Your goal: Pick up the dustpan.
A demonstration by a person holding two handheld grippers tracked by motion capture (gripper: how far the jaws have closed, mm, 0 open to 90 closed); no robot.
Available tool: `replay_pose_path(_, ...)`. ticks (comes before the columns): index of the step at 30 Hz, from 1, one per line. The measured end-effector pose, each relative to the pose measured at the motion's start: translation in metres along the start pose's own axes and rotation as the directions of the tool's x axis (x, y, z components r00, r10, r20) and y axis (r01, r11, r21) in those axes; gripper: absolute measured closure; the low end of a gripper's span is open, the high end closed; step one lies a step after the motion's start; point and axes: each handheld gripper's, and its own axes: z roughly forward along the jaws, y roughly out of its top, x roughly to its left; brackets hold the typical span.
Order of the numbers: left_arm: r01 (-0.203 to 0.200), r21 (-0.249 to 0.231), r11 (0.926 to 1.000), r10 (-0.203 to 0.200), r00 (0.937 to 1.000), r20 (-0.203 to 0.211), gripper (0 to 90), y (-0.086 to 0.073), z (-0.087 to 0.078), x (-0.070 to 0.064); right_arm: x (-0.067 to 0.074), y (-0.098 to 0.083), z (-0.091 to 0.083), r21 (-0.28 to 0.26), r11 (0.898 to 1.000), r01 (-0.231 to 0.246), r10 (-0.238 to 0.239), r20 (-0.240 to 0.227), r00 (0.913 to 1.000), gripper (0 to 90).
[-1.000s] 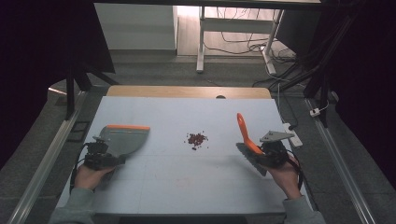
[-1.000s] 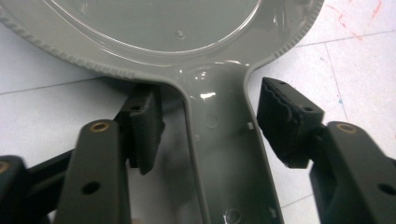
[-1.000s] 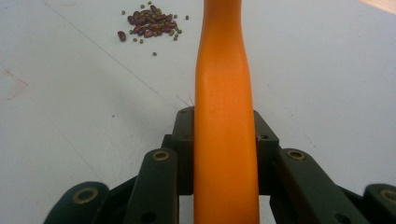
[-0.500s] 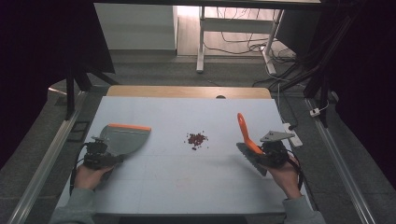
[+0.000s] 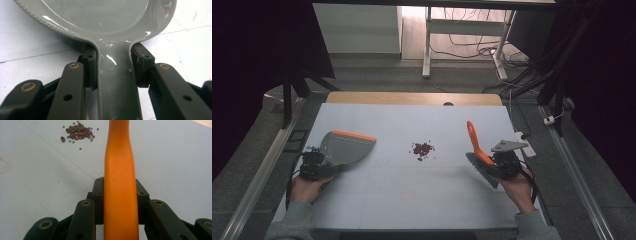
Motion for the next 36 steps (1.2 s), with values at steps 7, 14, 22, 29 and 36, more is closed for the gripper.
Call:
replay_pose_path(7, -0.024, -0.055, 0.9982, 0.025, 0.9995, 0.018, 61.8, -0.001, -0.005, 0.003, 0.000, 0.000, 0.000, -0.003, 1.000, -0.004, 0.004, -0.006, 1.0000, 70.3)
replay_pose_path(14, -0.032, -0.126, 0.9915, 0.042, 0.9966, 0.071, 61.8, -0.003, -0.014, 0.007, 0.001, 0.001, 0.000, -0.005, 1.000, 0.000, 0.000, -0.010, 1.0000, 70.4)
replay_pose_path(22, -0.052, -0.162, 0.9853, 0.070, 0.9922, 0.103, 61.8, -0.004, -0.020, 0.009, 0.001, 0.002, 0.000, -0.006, 1.000, -0.002, 0.002, -0.020, 0.9998, 70.4)
replay_pose_path(29, -0.093, -0.188, 0.9777, 0.119, 0.9839, 0.133, 61.8, -0.003, -0.023, 0.005, 0.000, 0.004, 0.001, -0.015, 1.000, -0.007, 0.007, -0.030, 0.9995, 70.4)
replay_pose_path(36, -0.125, -0.205, 0.9707, 0.158, 0.9758, 0.151, 61.8, 0.001, -0.024, 0.002, 0.001, 0.005, 0.003, -0.021, 1.000, -0.007, 0.006, -0.036, 0.9993, 70.4)
